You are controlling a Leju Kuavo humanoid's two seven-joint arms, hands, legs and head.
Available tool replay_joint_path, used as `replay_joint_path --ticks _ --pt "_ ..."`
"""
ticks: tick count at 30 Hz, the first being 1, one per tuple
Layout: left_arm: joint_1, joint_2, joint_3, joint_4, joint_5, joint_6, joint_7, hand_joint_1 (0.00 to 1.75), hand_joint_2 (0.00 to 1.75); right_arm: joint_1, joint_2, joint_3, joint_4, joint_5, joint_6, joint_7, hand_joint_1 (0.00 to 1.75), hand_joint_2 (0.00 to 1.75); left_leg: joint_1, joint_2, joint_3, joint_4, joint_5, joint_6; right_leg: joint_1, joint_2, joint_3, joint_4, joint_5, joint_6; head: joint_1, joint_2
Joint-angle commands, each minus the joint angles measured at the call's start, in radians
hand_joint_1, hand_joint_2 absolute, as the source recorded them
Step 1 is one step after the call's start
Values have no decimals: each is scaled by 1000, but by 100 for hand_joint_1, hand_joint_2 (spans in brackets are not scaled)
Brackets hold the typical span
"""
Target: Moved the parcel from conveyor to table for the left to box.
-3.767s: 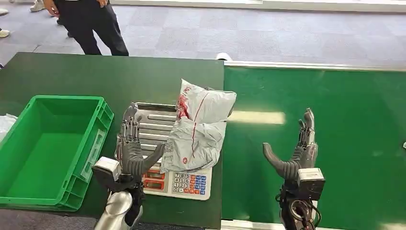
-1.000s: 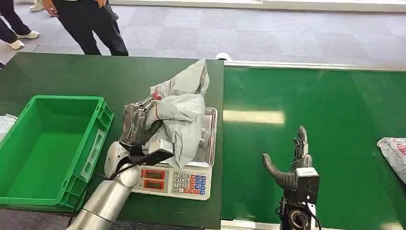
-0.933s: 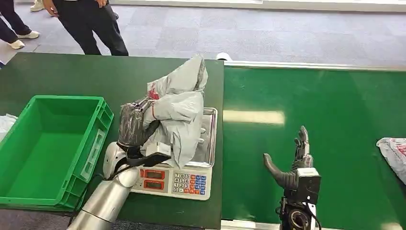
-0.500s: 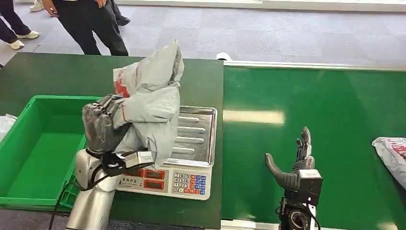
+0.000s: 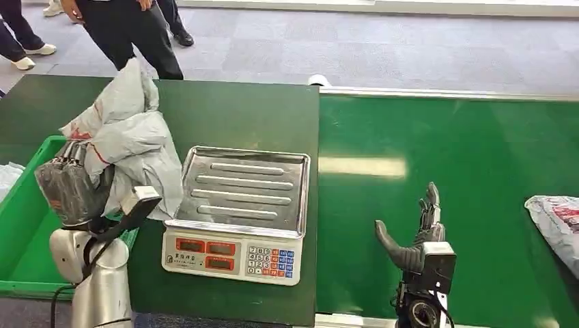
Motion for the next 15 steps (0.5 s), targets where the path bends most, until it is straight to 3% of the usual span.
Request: replay_joint_path --ticks 1,3,8,15 --pt "-71 -28 183 92 16 3 -1 175 175 -18 -10 7 45 -4 -3 1 0 175 0 0 2 -1 0 2 0 -1 1 -1 0 -1 0 0" --pt "-71 -28 183 92 16 3 -1 175 175 -18 -10 7 45 -4 -3 1 0 175 -1 -1 2 -1 0 2 0 -2 2 -1 0 -2 0 0" --pt "-94 -57 328 150 14 3 8 175 175 2 -9 3 21 2 -4 8 0 175 -1 0 3 -2 0 2 0 -1 3 -1 0 -2 0 0" --pt "-91 -3 375 235 -16 3 140 175 175 12 1 4 -1 15 -9 29 0 175 -1 0 2 -2 0 1 0 0 2 -1 0 -2 0 0"
